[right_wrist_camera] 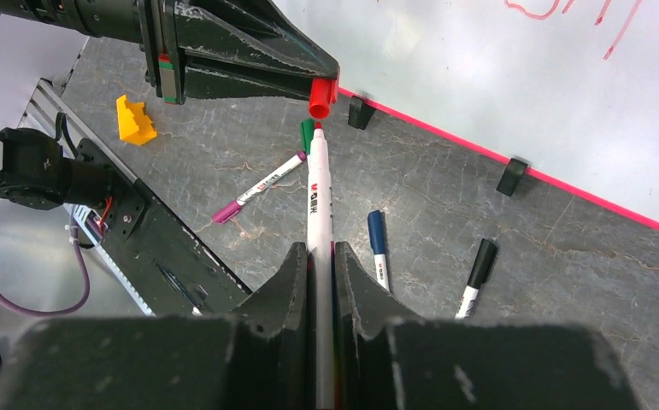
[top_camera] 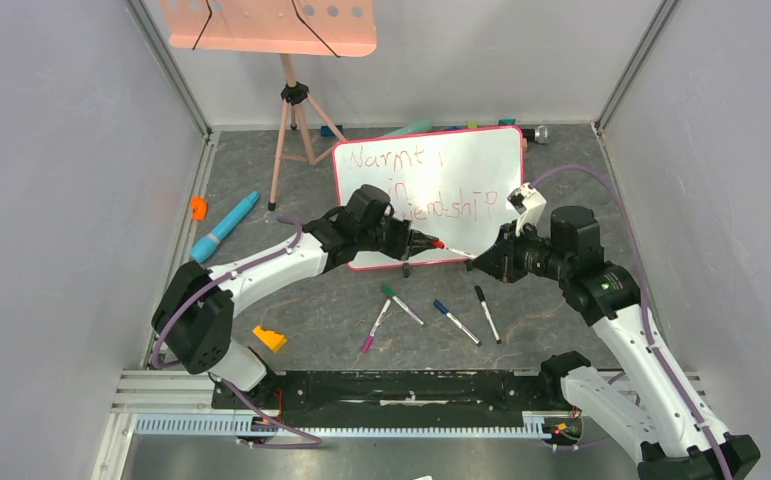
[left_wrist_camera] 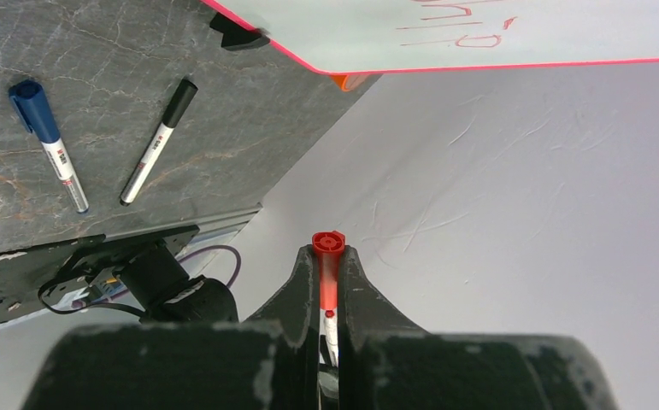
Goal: Write a sentence on the whiteboard
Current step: Insert the whiteboard marker without the cap into the pen cap, then put down the whiteboard marker at the center of the board, then reset both arms
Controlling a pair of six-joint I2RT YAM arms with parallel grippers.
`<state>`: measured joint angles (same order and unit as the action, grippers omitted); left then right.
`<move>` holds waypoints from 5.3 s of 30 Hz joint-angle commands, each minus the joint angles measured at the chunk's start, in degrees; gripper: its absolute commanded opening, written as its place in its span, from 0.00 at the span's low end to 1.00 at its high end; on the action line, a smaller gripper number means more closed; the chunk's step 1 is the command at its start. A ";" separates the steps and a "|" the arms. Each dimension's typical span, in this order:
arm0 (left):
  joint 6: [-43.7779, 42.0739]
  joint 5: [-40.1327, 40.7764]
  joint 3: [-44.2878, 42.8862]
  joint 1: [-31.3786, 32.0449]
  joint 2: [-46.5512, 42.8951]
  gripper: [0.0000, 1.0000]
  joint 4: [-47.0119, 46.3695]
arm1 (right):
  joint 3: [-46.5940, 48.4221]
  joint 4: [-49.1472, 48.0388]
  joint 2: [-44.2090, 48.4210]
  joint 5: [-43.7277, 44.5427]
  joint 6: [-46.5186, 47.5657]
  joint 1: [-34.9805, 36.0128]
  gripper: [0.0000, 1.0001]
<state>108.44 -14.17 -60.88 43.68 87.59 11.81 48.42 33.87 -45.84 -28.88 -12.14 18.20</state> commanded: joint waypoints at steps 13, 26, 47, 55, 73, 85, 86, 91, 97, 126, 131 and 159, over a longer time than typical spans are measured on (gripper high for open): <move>2.89 -3.96 0.55 -0.09 0.96 0.02 -2.85 | -1.55 -4.31 -0.83 -1.03 0.85 -0.02 0.00; 4.07 -5.12 -1.02 0.00 2.65 0.02 -4.36 | -3.59 -6.09 -0.65 -0.76 0.20 0.09 0.00; 7.90 -6.56 -5.42 2.20 5.09 0.02 -5.72 | -2.46 -6.51 -2.66 10.40 -1.21 0.12 0.00; 5.25 -8.26 -4.88 3.31 4.83 0.02 -4.27 | 5.02 -3.02 -9.88 15.63 1.27 2.90 0.00; 9.69 -14.14 2.22 9.43 7.90 0.02 -14.89 | 9.94 12.88 -19.76 29.21 -1.02 16.13 0.00; 14.70 -10.09 8.19 15.14 9.34 0.02 -19.17 | 5.99 13.94 -20.31 27.05 -3.59 18.31 0.00; 14.95 -9.96 8.19 15.30 9.85 0.02 -19.28 | 5.15 13.46 -20.88 27.56 -3.97 18.76 0.00; 12.99 -9.26 5.81 15.83 12.47 0.03 -14.91 | -1.50 7.89 -22.45 28.53 -7.15 20.34 0.00; 8.34 -10.77 2.61 15.83 14.30 0.19 -5.37 | -7.00 4.88 -27.33 33.56 -9.08 21.48 0.00; -15.43 0.88 6.27 3.43 -17.14 0.53 33.00 | -9.21 -3.28 -19.93 29.19 -6.71 21.80 0.33; -28.50 3.96 4.71 0.23 -17.58 0.57 35.61 | -9.66 -6.11 -19.16 27.85 -7.72 21.79 0.66; -87.39 46.69 28.01 -0.89 -46.39 0.99 13.36 | -32.27 -26.35 15.80 79.94 7.01 20.89 0.79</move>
<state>35.29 22.28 -36.14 43.09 43.99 35.42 17.80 17.52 -28.71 42.98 -14.15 39.66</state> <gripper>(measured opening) 0.990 0.781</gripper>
